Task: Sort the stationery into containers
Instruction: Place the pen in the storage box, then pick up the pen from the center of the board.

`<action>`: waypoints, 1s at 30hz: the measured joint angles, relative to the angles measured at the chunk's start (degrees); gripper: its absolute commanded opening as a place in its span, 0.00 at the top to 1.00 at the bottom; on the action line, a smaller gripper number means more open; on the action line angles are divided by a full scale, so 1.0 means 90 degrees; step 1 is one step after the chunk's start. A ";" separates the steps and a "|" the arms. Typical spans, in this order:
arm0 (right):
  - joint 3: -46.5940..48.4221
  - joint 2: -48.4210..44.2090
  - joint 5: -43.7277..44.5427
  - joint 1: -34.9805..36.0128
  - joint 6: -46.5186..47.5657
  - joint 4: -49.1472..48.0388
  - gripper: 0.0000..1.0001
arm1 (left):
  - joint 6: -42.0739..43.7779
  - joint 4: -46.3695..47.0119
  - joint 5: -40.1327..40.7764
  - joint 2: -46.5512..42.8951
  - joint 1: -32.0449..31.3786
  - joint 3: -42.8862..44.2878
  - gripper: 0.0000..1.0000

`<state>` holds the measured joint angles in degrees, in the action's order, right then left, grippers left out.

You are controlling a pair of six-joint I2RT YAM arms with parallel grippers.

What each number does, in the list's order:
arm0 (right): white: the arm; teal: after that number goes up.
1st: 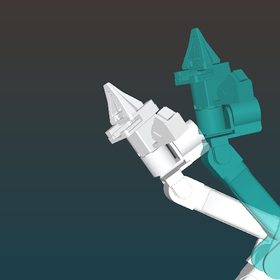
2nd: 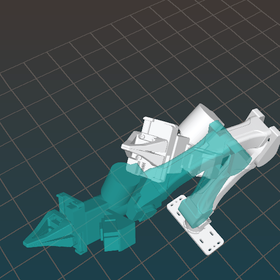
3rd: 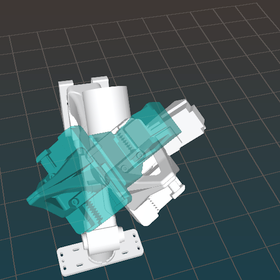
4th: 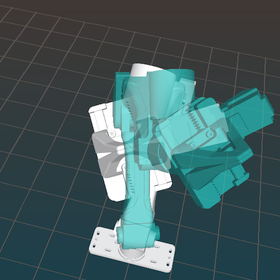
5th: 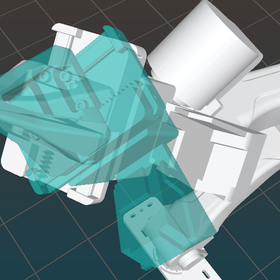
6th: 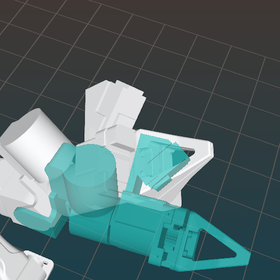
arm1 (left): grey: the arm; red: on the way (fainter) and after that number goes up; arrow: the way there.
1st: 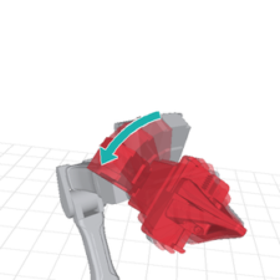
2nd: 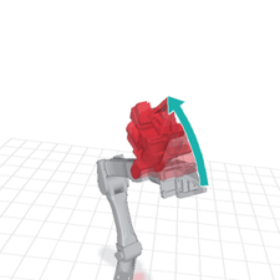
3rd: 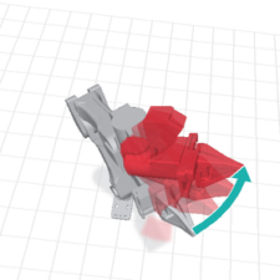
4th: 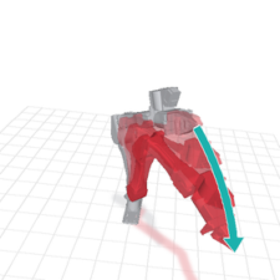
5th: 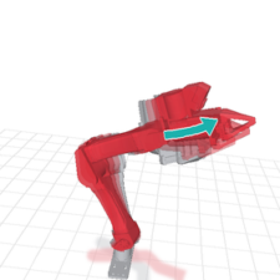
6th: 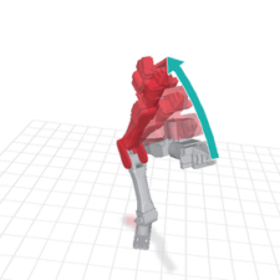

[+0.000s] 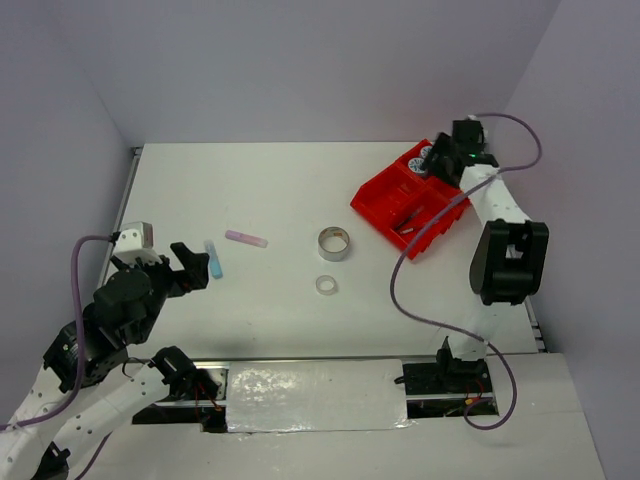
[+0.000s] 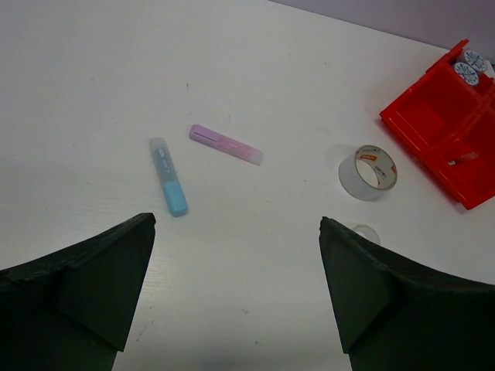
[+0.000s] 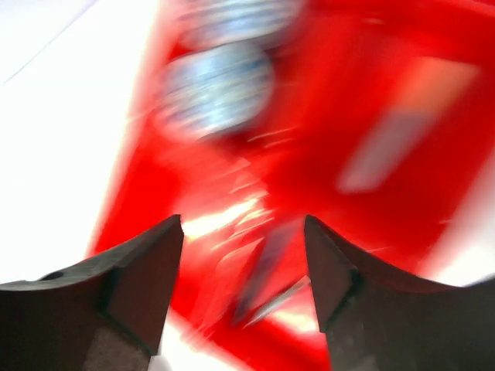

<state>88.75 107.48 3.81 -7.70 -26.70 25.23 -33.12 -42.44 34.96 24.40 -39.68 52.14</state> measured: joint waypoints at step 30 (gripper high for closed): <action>0.4238 0.4034 -0.1338 0.6402 0.4262 0.1316 0.44 | -0.0338 -0.0316 0.0537 0.0386 0.0216 0.0104 0.01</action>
<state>126.89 143.79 -8.23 49.91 11.66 37.08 -36.16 -45.28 39.79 27.88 -37.74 53.08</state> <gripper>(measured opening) 0.718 0.993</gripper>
